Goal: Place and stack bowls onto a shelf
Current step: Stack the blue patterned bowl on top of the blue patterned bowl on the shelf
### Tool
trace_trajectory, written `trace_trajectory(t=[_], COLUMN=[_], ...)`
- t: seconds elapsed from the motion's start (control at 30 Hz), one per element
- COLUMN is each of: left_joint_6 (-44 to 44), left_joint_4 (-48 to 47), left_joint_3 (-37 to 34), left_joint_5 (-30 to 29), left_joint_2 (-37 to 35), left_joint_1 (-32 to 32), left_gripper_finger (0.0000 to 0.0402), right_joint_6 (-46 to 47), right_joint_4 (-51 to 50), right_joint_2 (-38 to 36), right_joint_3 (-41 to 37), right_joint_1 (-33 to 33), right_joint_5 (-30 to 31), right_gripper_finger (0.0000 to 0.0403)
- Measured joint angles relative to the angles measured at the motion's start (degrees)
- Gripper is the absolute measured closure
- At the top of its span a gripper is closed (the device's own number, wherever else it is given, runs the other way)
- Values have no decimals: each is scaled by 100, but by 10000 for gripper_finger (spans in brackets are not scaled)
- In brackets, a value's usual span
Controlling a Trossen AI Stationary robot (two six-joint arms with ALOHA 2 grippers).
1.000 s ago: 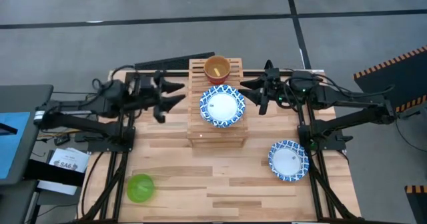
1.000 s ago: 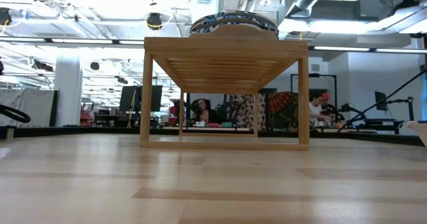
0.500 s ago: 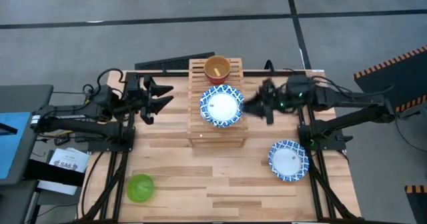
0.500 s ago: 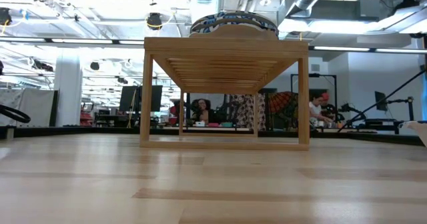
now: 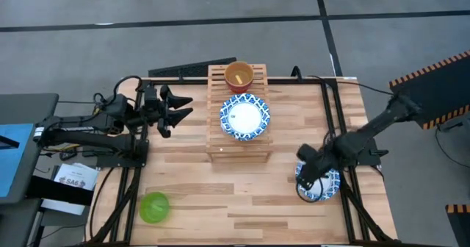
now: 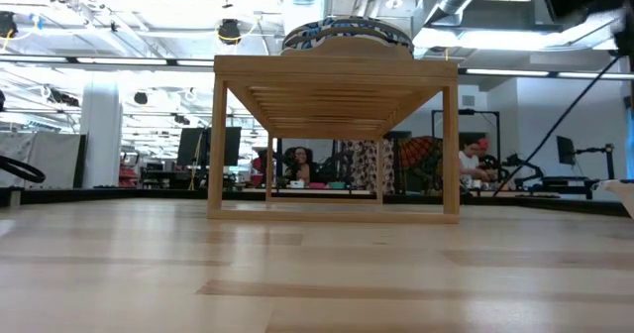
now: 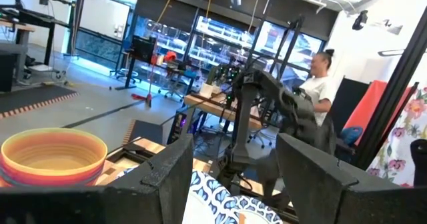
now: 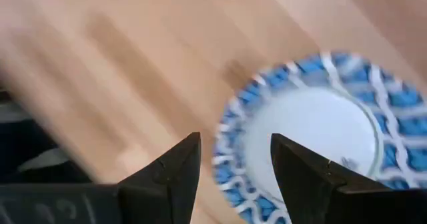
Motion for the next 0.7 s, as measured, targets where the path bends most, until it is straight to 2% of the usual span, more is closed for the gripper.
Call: trace_trajectory(t=[0.13, 0.27, 0.5, 0.7], left_joint_6=[-9, -22, -118, -178], left_joint_4=[3, 10, 15, 17], left_joint_3=[0, 0, 0, 0], left_joint_5=[-2, -2, -2, -32], left_joint_2=[0, 0, 2, 2], left_joint_1=[0, 0, 0, 0], left_gripper_finger=[203, 203, 203, 203], right_joint_6=[894, 1275, 1310, 1400], right_joint_4=[654, 1482, 2230, 2438], right_joint_2=[234, 414, 811, 1582], right_joint_3=[-809, -1339, -1415, -1415], right_joint_1=[300, 362, 478, 500], right_joint_5=[-315, -557, -672, -890], right_gripper_finger=[196, 196, 196, 196])
